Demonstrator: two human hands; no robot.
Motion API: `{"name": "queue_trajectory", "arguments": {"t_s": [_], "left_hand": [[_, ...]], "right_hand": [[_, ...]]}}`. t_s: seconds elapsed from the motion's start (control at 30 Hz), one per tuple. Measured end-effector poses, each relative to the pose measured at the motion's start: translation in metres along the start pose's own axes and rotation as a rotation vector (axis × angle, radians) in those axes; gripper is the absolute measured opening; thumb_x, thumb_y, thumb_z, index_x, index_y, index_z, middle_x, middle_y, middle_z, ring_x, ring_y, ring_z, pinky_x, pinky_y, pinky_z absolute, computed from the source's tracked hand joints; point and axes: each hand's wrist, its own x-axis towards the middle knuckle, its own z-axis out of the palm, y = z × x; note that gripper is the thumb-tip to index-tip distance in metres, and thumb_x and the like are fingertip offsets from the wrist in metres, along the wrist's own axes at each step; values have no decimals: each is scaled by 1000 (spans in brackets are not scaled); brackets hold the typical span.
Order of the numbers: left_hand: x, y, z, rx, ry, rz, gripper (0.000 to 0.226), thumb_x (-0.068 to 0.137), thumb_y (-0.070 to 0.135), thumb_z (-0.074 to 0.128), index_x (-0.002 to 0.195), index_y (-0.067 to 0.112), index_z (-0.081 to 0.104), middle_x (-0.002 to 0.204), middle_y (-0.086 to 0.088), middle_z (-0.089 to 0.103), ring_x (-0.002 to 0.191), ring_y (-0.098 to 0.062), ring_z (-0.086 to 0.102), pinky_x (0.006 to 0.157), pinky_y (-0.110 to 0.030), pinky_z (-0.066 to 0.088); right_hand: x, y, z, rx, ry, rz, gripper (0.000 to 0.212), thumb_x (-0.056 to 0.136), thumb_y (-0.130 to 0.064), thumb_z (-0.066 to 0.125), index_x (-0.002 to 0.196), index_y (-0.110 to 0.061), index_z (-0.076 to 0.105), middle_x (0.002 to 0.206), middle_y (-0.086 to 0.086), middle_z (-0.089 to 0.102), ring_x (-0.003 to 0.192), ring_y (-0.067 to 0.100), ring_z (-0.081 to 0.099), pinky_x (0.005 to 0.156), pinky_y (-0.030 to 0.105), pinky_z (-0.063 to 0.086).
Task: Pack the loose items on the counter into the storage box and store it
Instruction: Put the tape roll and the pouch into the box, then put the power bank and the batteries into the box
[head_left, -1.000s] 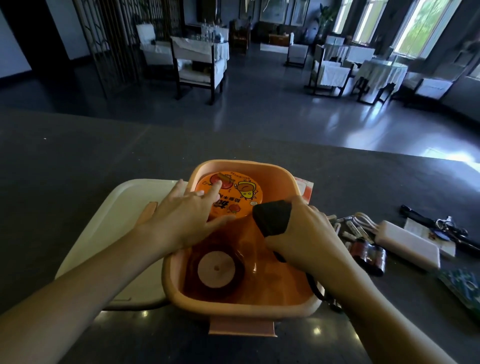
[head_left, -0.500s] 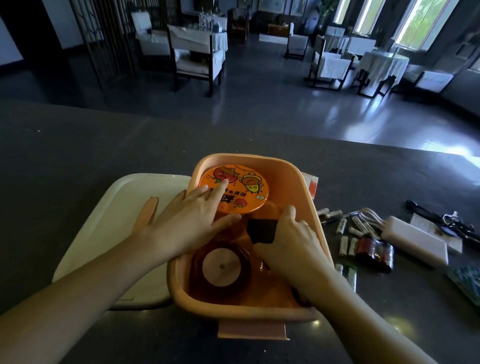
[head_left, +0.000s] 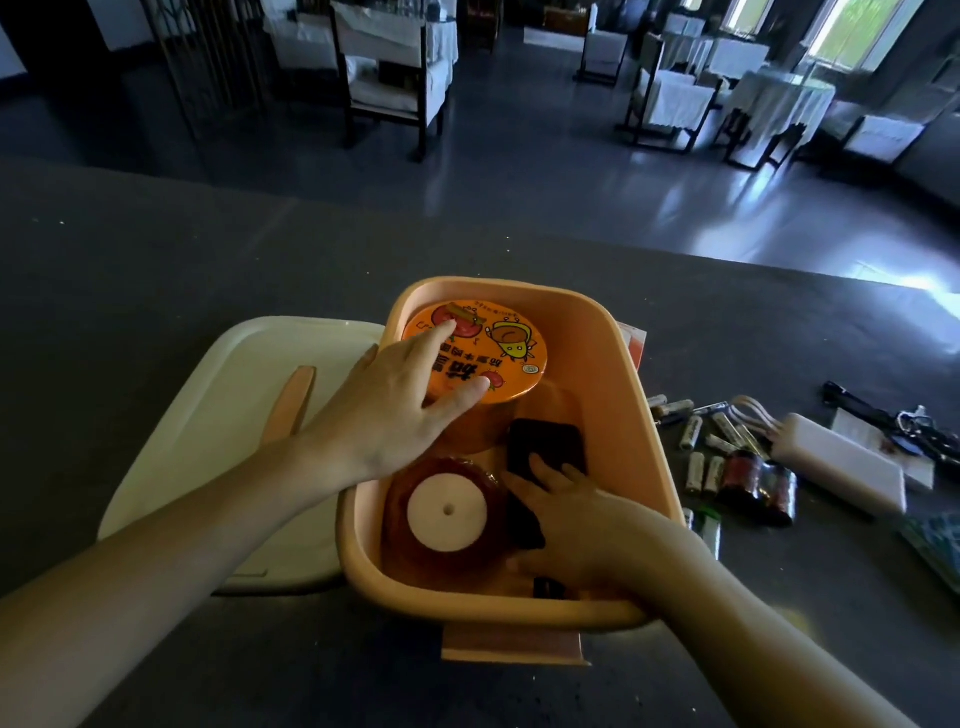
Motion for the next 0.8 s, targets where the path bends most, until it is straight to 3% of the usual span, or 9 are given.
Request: {"name": "queue_trajectory", "arguments": {"t_s": [0.1, 0.17, 0.27, 0.33, 0.4, 0.47, 0.67, 0.8], "left_hand": [[0, 2, 1, -86, 40, -24, 79, 78, 65, 33, 145, 26, 20, 150, 3, 32, 135, -15, 32, 108, -36, 32], [0, 2, 1, -68, 44, -21, 79, 79, 64, 33, 145, 25, 19, 151, 1, 30, 135, -16, 31, 106, -34, 32], [0, 5, -1, 78, 53, 8, 80, 79, 65, 30, 146, 23, 20, 152, -1, 28, 138, -18, 26, 112, -43, 25], [4, 10, 0, 203, 73, 62, 79, 81, 65, 29, 145, 20, 21, 152, -3, 27, 139, -20, 22, 114, -48, 17], [9, 20, 4, 237, 62, 103, 75, 84, 62, 34, 146, 20, 21, 153, -2, 23, 141, -17, 17, 115, -42, 13], [12, 33, 12, 216, 26, 130, 73, 84, 59, 38, 146, 22, 20, 153, 0, 23, 141, -15, 16, 114, -36, 15], [22, 97, 47, 179, -67, 232, 73, 81, 62, 40, 143, 25, 26, 150, 3, 30, 137, -14, 26, 108, -31, 24], [38, 151, 91, 166, -110, 306, 70, 84, 56, 48, 142, 22, 28, 149, -1, 32, 136, -15, 28, 103, -20, 18]], "right_hand": [[-5, 3, 2, -72, -8, -14, 79, 90, -51, 44, 144, -34, -11, 156, 2, -12, 142, 29, 1, 112, 46, 11], [-9, 2, 2, -6, 58, -31, 82, 89, -48, 48, 144, -34, -12, 157, 6, 0, 140, 29, 15, 111, 44, 20], [-21, 2, -7, 154, 409, -119, 81, 86, -38, 58, 146, -29, 4, 148, 4, 29, 129, 23, 37, 103, 37, 35], [-33, 11, -19, 196, 686, -200, 72, 85, -33, 60, 143, -28, 18, 143, 0, 35, 124, 18, 42, 97, 30, 39], [-48, 26, -30, 260, 864, -220, 63, 83, -35, 61, 138, -31, 30, 135, -2, 44, 109, 12, 49, 80, 15, 39], [-61, 50, -37, 338, 971, -172, 57, 81, -42, 60, 133, -32, 37, 123, -1, 51, 96, 11, 50, 70, 11, 32], [-83, 164, -30, 455, 917, 91, 65, 79, -44, 66, 136, -30, 36, 133, 4, 49, 110, 18, 53, 82, 26, 39], [-100, 247, -14, 485, 887, 201, 69, 76, -48, 66, 135, -24, 41, 130, 6, 54, 115, 23, 52, 93, 34, 42]]}}
